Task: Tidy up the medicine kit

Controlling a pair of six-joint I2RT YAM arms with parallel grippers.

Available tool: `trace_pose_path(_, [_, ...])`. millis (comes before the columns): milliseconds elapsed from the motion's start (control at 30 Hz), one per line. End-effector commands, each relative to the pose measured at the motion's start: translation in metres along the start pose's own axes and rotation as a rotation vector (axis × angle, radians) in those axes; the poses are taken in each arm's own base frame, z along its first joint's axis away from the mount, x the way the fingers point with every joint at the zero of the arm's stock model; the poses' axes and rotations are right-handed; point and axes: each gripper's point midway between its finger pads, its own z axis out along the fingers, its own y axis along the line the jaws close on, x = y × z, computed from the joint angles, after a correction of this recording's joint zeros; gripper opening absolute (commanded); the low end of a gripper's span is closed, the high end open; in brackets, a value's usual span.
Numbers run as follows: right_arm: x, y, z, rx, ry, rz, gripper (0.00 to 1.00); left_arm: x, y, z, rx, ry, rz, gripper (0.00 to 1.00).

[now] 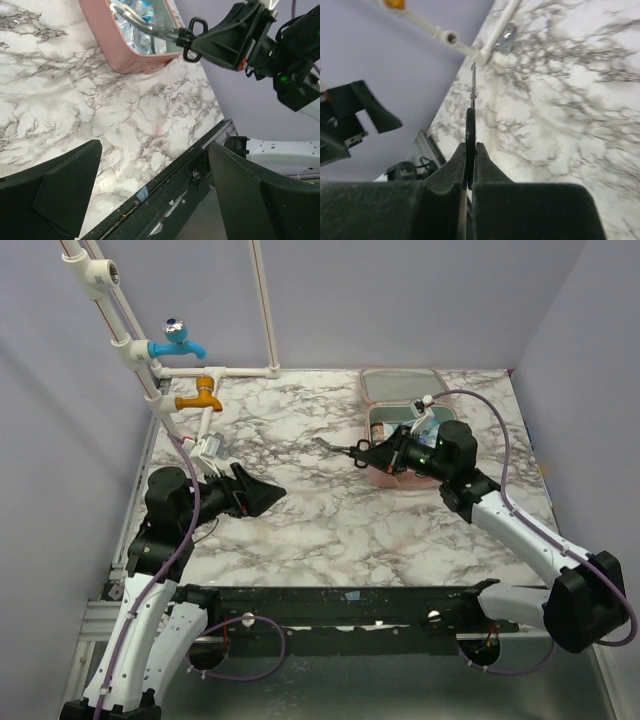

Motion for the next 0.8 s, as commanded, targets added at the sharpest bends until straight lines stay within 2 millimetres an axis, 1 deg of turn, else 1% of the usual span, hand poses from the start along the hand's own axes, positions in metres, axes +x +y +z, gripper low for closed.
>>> trace_pose_path(0, [-0.014, -0.045, -0.017, 0.244, -0.022, -0.002, 0.01, 0.007, 0.013, -0.004, -0.059, 0.025, 0.055, 0.91])
trace_pose_path(100, [-0.02, -0.063, -0.03, 0.358, -0.046, -0.012, 0.01, 0.015, 0.023, -0.005, -0.089, 0.046, 0.055, 0.91])
trace_pose_path(133, [-0.025, -0.067, -0.034, 0.397, -0.062, -0.018, 0.01, 0.017, 0.026, -0.004, -0.095, 0.052, 0.056, 0.91])
trace_pose_path(367, [-0.042, -0.096, -0.064, 0.633, -0.13, -0.044, 0.01, 0.032, 0.041, 0.0, -0.119, 0.097, 0.041, 0.92])
trace_pose_path(433, [-0.048, -0.1, -0.072, 0.68, -0.145, -0.047, 0.01, 0.036, 0.044, 0.001, -0.121, 0.112, 0.038, 0.92])
trace_pose_path(533, [-0.062, -0.115, -0.088, 0.804, -0.181, -0.061, 0.01, 0.041, 0.047, 0.003, -0.117, 0.136, 0.03, 0.92])
trace_pose_path(667, [-0.073, -0.13, -0.096, 0.867, -0.203, -0.05, 0.01, 0.044, 0.049, 0.004, -0.112, 0.156, 0.034, 0.93])
trace_pose_path(767, [-0.075, -0.14, -0.092, 0.864, -0.189, -0.021, 0.01, 0.045, 0.049, 0.004, -0.11, 0.175, 0.045, 0.93])
